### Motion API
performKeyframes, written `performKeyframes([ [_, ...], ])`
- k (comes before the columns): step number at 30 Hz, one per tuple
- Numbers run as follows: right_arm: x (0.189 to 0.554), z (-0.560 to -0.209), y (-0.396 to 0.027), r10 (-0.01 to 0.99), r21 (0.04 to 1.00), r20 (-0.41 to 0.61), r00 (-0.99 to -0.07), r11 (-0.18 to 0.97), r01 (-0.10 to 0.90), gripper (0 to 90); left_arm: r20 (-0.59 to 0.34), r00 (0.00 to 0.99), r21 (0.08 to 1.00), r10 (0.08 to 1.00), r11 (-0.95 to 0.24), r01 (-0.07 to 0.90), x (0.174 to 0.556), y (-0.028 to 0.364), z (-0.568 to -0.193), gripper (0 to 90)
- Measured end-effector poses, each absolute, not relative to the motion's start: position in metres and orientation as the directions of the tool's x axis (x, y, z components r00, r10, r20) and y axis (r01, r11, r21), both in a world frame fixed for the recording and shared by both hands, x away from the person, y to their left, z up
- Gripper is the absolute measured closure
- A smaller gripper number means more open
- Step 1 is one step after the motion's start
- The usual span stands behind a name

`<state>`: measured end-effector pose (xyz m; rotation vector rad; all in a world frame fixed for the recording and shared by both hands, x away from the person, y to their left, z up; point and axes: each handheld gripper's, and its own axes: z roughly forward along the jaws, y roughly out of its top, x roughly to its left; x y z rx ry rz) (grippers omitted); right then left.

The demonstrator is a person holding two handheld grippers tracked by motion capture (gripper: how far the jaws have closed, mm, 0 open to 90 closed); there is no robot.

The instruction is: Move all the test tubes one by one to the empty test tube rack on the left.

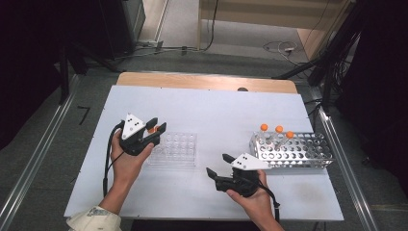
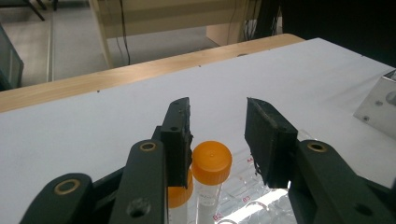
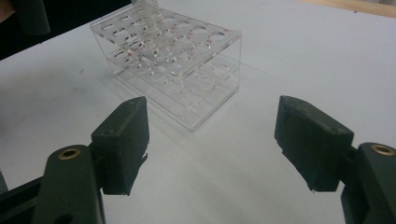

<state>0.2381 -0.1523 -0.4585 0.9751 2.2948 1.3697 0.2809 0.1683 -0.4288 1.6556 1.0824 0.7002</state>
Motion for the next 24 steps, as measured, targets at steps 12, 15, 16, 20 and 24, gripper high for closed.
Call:
performKeyframes([
  [12, 0.238, -0.458, -0.153, 0.687, 0.861, 0.089, -0.721, 0.311, 0.403, 25.0, -0.131, 0.463, 0.938, 0.876, -0.041, 0.344, 0.279, 0.165, -0.423, 41.8],
  [15, 0.239, -0.457, -0.155, 0.69, 0.862, 0.088, -0.719, 0.309, 0.402, 25.0, -0.191, 0.482, 0.926, 0.855, -0.006, 0.377, 0.279, 0.163, -0.42, 35.1],
  [16, 0.239, -0.457, -0.156, 0.691, 0.864, 0.086, -0.718, 0.307, 0.4, 25.0, -0.191, 0.482, 0.926, 0.855, -0.006, 0.377, 0.279, 0.163, -0.42, 33.7],
  [20, 0.241, -0.457, -0.158, 0.696, 0.864, 0.086, -0.713, 0.303, 0.401, 25.0, -0.17, 0.501, 0.936, 0.848, -0.02, 0.351, 0.274, 0.156, -0.416, 29.9],
  [24, 0.241, -0.456, -0.16, 0.704, 0.866, 0.078, -0.706, 0.303, 0.398, 25.0, -0.161, 0.508, 0.938, 0.846, -0.029, 0.345, 0.271, 0.152, -0.415, 27.8],
])
